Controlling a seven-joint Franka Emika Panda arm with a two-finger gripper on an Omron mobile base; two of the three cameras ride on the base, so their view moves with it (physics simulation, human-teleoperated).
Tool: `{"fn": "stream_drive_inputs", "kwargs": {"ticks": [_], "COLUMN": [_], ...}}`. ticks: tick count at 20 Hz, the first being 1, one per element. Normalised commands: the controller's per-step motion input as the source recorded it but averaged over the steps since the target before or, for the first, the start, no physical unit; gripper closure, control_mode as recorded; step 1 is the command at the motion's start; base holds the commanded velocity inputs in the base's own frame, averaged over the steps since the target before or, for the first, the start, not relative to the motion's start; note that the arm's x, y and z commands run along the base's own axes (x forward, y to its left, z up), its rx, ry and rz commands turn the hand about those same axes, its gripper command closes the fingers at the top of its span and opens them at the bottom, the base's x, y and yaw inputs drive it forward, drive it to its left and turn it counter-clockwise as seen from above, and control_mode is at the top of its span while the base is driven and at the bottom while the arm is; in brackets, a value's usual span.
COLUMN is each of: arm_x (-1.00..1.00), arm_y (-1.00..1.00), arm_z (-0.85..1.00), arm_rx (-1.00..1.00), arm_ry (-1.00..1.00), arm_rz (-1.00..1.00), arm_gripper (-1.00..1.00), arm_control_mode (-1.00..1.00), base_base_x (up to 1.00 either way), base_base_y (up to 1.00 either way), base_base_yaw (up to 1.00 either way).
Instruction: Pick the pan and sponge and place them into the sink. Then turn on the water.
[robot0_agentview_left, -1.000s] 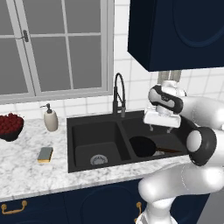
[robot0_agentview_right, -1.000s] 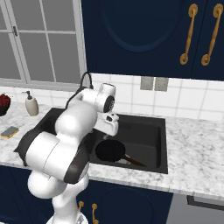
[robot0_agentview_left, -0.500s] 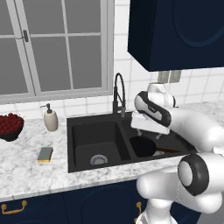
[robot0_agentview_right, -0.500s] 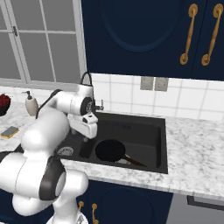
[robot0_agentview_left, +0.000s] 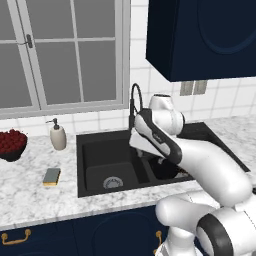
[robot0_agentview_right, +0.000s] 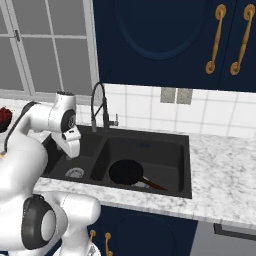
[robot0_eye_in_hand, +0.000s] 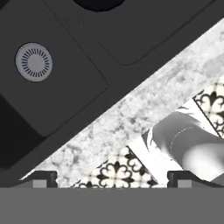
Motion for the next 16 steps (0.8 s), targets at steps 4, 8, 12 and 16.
{"fn": "stream_drive_inputs", "kwargs": {"ticks": [4, 8, 12, 16], "arm_x": [0.00, 0.00, 0.05, 0.21], "arm_y": [0.84, 0.95, 0.80, 0.78], "arm_z": [0.25, 0.02, -0.09, 0.00], "arm_rx": [-0.05, -0.04, 0.00, -0.02], "arm_ry": [-0.12, 0.01, 0.06, 0.00], "arm_rz": [0.00, 0.25, 0.42, 0.11], "arm_gripper": [-1.00, -1.00, -1.00, -1.00], "arm_control_mode": [-1.00, -1.00, -1.00, -1.00], "base_base_x": [0.00, 0.00, 0.00, 0.00], "base_base_y": [0.00, 0.00, 0.00, 0.00], "base_base_yaw": [0.00, 0.00, 0.00, 0.00]}}
